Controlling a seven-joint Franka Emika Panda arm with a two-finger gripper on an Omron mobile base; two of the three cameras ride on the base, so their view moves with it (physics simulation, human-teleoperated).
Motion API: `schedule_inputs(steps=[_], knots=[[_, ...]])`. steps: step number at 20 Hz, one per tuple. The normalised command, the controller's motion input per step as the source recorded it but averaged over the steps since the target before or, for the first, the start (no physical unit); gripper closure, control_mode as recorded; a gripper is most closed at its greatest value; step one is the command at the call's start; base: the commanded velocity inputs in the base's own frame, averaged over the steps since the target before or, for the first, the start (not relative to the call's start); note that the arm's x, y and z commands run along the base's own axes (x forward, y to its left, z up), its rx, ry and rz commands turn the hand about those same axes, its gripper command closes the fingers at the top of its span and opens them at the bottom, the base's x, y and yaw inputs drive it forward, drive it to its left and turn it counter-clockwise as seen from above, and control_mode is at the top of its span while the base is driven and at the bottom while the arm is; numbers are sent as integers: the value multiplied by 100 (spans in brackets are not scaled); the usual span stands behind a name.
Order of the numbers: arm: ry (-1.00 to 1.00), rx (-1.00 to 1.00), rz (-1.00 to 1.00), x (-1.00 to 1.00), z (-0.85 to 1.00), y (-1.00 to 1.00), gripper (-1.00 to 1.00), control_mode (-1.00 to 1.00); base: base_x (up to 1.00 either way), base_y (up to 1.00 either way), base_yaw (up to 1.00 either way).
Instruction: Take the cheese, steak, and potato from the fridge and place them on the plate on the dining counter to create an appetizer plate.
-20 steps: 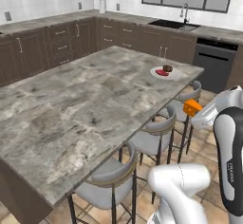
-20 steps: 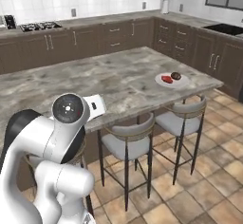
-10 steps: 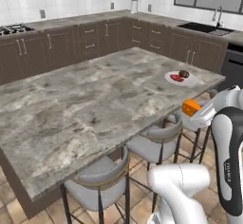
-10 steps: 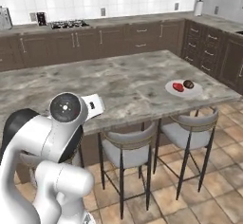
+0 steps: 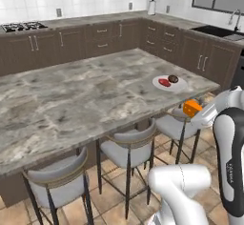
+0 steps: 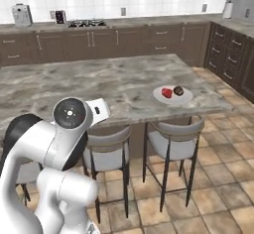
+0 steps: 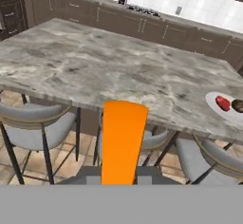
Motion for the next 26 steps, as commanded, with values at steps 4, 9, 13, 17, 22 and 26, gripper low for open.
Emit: schedule_inputs(steps=[4, 9, 13, 17, 22, 26], knots=[[0, 0, 0, 0, 0, 0, 100, 100, 20, -100, 22], [0, 0, 0, 0, 0, 0, 100, 100, 54, -100, 20], [0, 0, 0, 0, 0, 0, 100, 100, 63, -99, 21], [0, 0, 0, 0, 0, 0, 100, 100, 70, -70, 23], [0, 0, 0, 0, 0, 0, 100, 100, 84, -28, 32], [0, 0, 0, 0, 0, 0, 100, 100, 96, 0, 49]])
